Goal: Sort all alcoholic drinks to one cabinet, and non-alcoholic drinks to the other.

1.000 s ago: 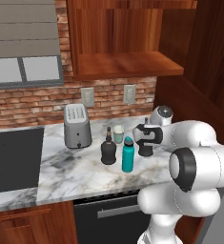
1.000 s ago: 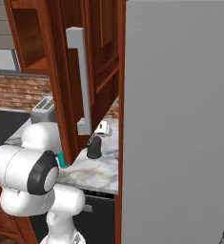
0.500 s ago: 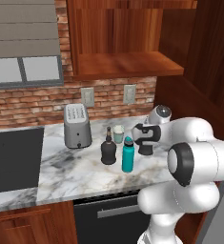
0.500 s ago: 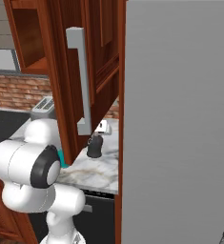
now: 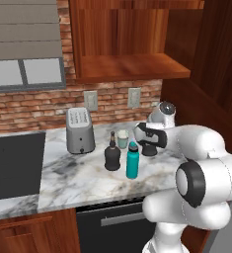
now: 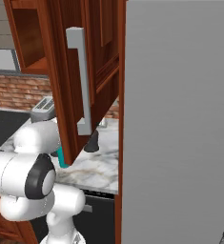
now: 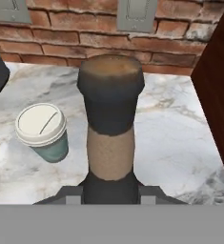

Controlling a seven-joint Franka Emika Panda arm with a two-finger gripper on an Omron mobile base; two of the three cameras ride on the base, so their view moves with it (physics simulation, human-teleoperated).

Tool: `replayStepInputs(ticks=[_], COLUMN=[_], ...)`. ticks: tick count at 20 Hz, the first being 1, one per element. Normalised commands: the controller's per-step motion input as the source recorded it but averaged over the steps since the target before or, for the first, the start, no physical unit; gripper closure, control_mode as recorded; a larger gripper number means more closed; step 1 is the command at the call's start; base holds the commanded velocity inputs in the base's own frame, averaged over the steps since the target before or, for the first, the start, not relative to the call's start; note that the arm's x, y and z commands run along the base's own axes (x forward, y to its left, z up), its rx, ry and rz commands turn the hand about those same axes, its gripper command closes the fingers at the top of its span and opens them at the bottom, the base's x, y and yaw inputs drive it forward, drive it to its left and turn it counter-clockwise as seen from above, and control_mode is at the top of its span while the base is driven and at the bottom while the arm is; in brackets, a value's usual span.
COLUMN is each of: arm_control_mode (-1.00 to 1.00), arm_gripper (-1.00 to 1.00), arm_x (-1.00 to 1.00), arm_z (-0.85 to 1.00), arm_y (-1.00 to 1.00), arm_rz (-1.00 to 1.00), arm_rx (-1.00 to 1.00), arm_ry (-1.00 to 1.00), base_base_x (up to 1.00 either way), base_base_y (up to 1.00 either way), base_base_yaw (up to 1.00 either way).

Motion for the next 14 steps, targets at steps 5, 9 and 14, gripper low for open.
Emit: replayStepInputs(ticks=[5, 9, 14], arm_control_mode=[-1.00, -1.00, -1.00], arm_gripper=[1.00, 1.00, 1.00], arm_x=[-0.18, -0.35, -0.51], arm_z=[0.99, 1.00, 1.00], arm_y=[0.24, 0.17, 0.03], arm_rz=[0.00, 0.00, 0.00], arm_rx=[0.00, 0.00, 0.00], arm_ry=[0.00, -0.03, -0.10], base_base_x=[0.00, 0.00, 0.00], base_base_y=[0.00, 0.00, 0.00], base_base_yaw=[0.00, 0.00, 0.00])
